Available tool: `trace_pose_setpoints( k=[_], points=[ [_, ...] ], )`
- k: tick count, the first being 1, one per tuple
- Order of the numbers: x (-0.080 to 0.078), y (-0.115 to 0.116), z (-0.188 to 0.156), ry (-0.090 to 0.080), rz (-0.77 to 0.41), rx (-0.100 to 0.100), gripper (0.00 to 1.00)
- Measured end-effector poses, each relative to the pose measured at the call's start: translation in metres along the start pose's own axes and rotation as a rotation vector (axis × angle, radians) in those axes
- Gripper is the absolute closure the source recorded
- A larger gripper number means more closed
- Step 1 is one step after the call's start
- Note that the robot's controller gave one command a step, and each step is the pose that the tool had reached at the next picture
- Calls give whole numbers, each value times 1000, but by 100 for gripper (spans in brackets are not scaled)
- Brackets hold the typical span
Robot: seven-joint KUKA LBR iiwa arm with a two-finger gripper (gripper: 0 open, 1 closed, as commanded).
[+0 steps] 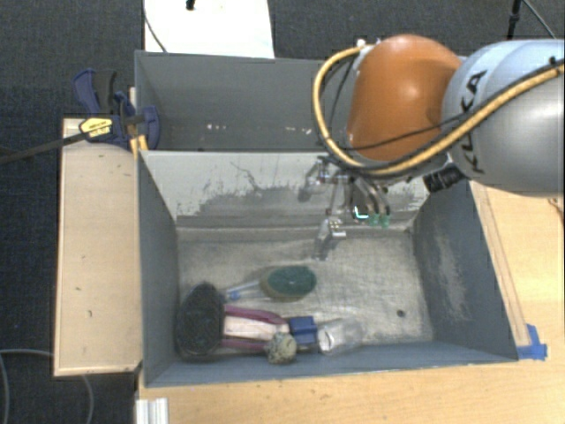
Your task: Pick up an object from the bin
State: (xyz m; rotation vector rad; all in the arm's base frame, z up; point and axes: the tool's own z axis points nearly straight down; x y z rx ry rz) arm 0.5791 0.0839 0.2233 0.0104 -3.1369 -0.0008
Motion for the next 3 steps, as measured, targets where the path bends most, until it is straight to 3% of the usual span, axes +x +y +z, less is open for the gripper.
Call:
trace_pose_setpoints(
  k=[1, 2, 3],
  points=[
    [37, 2, 142, -1, -425, 0, 0],
    [35, 3, 139, -6, -419, 0, 100],
    [42, 13, -3, -14, -676, 3, 100]
  ],
)
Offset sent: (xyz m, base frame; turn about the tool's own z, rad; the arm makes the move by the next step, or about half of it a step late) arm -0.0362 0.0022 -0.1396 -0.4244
